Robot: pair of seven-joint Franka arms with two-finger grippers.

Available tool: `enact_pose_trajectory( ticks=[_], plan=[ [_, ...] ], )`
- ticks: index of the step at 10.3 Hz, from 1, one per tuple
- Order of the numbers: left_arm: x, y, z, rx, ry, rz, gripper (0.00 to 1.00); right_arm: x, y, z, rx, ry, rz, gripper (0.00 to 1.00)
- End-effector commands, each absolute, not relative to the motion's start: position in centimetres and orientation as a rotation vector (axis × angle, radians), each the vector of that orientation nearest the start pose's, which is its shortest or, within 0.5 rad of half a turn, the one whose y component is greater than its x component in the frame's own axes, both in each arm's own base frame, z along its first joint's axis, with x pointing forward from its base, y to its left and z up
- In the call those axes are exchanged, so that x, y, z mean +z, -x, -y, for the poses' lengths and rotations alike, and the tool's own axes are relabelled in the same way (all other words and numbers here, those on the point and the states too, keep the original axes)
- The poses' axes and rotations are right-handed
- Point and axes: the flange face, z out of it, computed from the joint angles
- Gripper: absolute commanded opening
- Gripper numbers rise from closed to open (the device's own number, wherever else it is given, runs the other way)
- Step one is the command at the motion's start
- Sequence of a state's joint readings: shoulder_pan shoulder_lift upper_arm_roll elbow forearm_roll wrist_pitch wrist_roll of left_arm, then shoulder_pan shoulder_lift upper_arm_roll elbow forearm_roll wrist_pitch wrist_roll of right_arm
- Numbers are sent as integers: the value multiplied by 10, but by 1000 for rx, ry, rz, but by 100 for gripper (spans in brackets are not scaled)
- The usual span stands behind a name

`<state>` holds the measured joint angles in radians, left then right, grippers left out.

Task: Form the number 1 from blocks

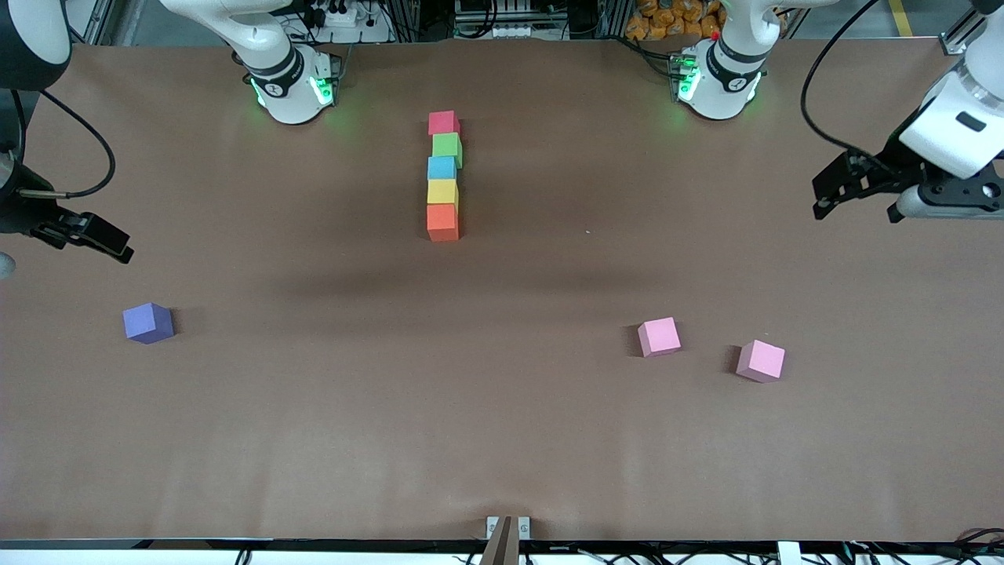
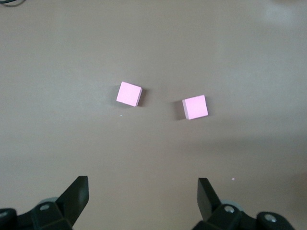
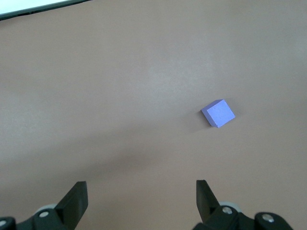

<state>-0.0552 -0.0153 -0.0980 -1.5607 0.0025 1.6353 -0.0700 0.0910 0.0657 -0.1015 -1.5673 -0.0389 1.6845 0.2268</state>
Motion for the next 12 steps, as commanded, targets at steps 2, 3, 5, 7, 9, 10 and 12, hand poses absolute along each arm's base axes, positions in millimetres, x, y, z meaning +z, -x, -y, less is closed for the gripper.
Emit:
enact_pose_trajectory(
  ticks=[2, 3, 5, 7, 9, 10, 12],
  plan=[
    [656, -547, 72, -117, 3118, -162, 100, 601, -584, 5, -86, 3144, -437, 100],
    [655, -548, 72, -115, 3120, -145, 100, 601, -584, 6, -86, 3144, -437, 100],
    [655, -548, 72, -115, 3120, -141, 100, 601, -584, 6, -87, 3149, -434, 100],
    [654, -548, 72, -110, 3120, -141, 100, 600, -584, 5, -82, 3148, -434, 100],
    [654, -547, 69, -108, 3121, -141, 100, 600, -583, 5, -60, 3150, -435, 100],
    [654, -547, 69, -108, 3121, -143, 100, 599, -582, 5, -56, 3150, -438, 100],
    [654, -547, 69, -108, 3121, -141, 100, 600, -580, 4, -38, 3150, -439, 100]
  ],
)
